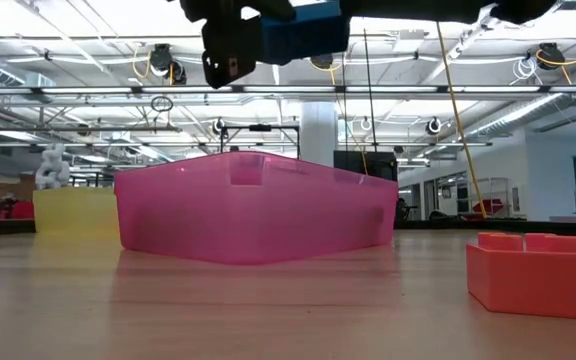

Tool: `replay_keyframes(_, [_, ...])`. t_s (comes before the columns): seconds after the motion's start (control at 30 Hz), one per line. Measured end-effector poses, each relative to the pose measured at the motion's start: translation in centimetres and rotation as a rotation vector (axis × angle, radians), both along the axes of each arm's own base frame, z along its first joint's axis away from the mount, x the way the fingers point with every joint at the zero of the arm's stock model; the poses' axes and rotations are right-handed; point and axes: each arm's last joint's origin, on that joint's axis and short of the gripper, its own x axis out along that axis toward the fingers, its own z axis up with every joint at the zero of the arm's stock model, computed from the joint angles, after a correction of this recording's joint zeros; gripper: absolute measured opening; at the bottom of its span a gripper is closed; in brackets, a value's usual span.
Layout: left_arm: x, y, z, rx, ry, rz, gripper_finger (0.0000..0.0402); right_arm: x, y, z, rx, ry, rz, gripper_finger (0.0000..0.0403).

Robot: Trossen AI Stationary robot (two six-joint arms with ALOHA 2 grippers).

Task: Sort & place blocks by color
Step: Put the blue game piece into the orange bin

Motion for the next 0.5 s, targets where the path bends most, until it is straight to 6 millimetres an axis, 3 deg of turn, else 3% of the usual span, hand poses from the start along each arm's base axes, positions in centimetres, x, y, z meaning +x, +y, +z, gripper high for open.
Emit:
replay_keyframes(0.27, [0.1,-0.1,0.0,-0.004,-0.011,-0.011,0.0151,1.5,-1.4,-0.3,0.029,-0.017,0.036,0.029])
replay_keyframes(0.5, [0.0,-0.1,-0.1,-0.001,0.001,-0.012,0.0156,1.8,-1.4,-0.6,0.023,-0.032,0.039,0.0232])
